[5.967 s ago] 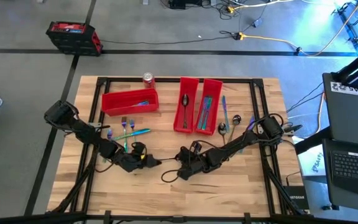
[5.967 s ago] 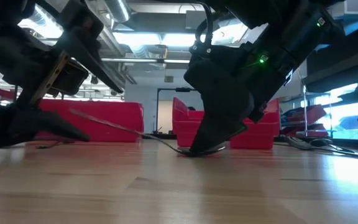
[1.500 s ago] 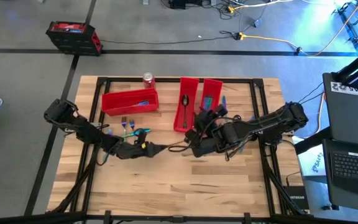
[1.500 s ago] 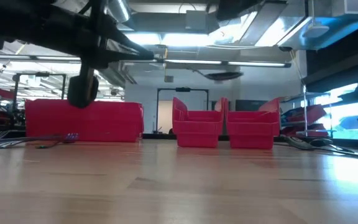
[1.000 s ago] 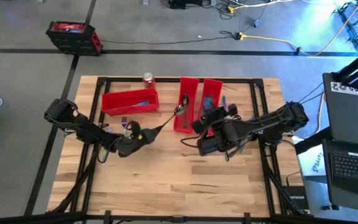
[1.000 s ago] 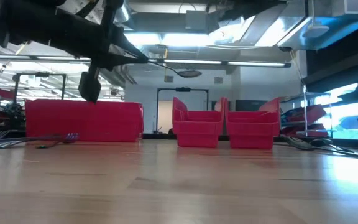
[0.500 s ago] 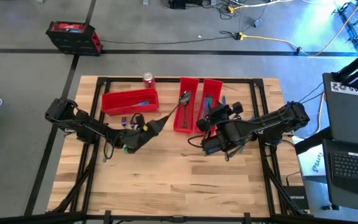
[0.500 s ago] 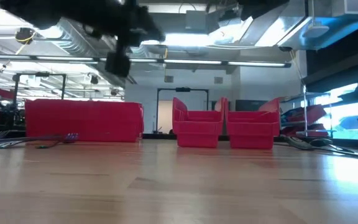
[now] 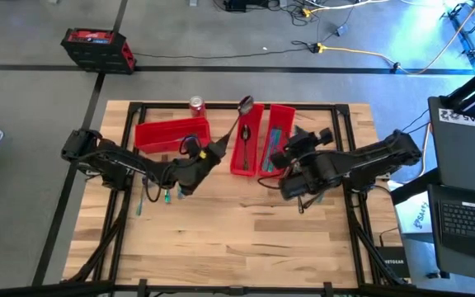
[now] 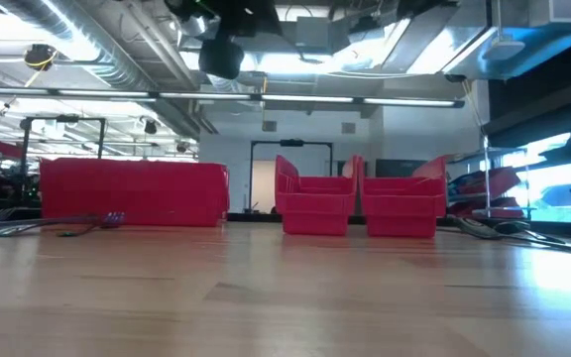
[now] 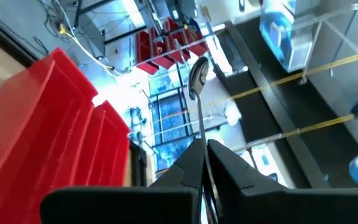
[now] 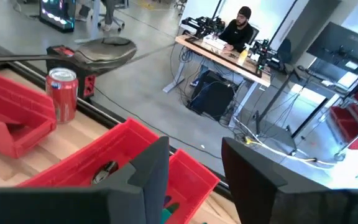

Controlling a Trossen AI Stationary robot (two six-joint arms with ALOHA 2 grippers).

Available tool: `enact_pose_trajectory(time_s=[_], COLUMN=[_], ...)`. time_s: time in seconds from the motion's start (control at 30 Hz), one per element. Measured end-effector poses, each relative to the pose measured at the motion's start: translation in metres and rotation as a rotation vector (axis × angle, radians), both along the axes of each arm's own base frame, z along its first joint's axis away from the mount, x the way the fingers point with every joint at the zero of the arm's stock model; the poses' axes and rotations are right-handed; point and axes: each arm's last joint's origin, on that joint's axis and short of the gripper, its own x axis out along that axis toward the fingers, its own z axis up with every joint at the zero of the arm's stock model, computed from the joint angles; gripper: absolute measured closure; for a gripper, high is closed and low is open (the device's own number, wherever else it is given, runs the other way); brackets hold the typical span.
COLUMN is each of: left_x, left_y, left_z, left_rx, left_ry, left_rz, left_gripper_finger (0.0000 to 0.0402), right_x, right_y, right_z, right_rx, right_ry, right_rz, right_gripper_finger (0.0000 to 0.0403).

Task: Sort silverware
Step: Put the black spoon into the middle red bin

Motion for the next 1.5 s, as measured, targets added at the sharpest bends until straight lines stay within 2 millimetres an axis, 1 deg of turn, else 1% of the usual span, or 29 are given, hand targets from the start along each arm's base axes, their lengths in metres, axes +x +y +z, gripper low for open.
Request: enact_pose_trajectory(time_s=[0.1, 0.17, 0.27, 0.37, 0.43, 0.5, 0.63, 0.8, 0.9, 1.03, 1.17, 1.33, 1.37, 1.4, 1.47, 1.5], left_x=[0.004, 0.013, 0.035, 0.061, 0.074, 0.085, 0.098, 0.104, 0.107, 0.109, 0.110, 0.110, 0.111, 0.111, 0.111, 0.111], left_y=[0.004, 0.005, 0.004, 0.001, -0.001, -0.002, -0.005, -0.004, -0.001, 0.000, 0.001, 0.001, 0.001, 0.001, 0.001, 0.001], left_z=[0.007, 0.009, 0.006, 0.001, -0.001, -0.002, -0.006, -0.019, -0.024, -0.034, -0.038, -0.041, -0.042, -0.042, -0.045, -0.045], left_rx=[0.003, 0.009, 0.027, 0.032, 0.031, 0.030, 0.000, -0.023, -0.048, -0.083, -0.087, -0.081, -0.081, -0.082, -0.084, -0.088], left_ry=[0.005, 0.017, 0.052, 0.077, 0.087, 0.081, 0.028, 0.014, -0.027, -0.083, -0.086, -0.063, -0.059, -0.054, -0.042, -0.044], left_rz=[0.017, 0.029, 0.041, 0.104, 0.153, 0.166, 0.182, 0.275, 0.271, 0.274, 0.293, 0.293, 0.286, 0.278, 0.261, 0.255], left_gripper_finger=[0.0401, 0.0401, 0.0401, 0.0401, 0.0401, 0.0401, 0.0401, 0.0401, 0.0401, 0.0401, 0.0401, 0.0401, 0.0401, 0.0401, 0.0401, 0.0401], right_x=[-0.010, -0.016, -0.022, -0.030, -0.039, -0.050, -0.072, -0.091, -0.097, -0.100, -0.100, -0.099, -0.098, -0.096, -0.089, -0.086], right_y=[-0.003, -0.005, -0.007, -0.005, -0.003, -0.001, 0.002, 0.003, 0.002, 0.000, 0.001, 0.004, 0.005, 0.007, 0.011, 0.013], right_z=[0.004, 0.004, 0.000, -0.010, -0.015, -0.019, -0.024, -0.031, -0.034, -0.041, -0.044, -0.048, -0.049, -0.049, -0.048, -0.048], right_rx=[0.009, 0.015, 0.017, -0.003, -0.002, 0.009, 0.041, 0.089, 0.111, 0.125, 0.158, 0.319, 0.358, 0.404, 0.483, 0.512], right_ry=[-0.013, -0.015, 0.000, 0.064, 0.059, 0.027, -0.027, -0.061, -0.069, -0.035, 0.043, 0.094, 0.082, 0.023, -0.151, -0.207], right_rz=[0.001, 0.001, 0.001, 0.031, 0.046, 0.063, 0.107, 0.157, 0.170, 0.164, 0.181, 0.180, 0.175, 0.157, 0.123, 0.120], right_gripper_finger=[0.0269, 0.0269, 0.0269, 0.0269, 0.0269, 0.0269, 0.0269, 0.0269, 0.0269, 0.0269, 0.0269, 0.0269, 0.0269, 0.0269, 0.0269, 0.0269])
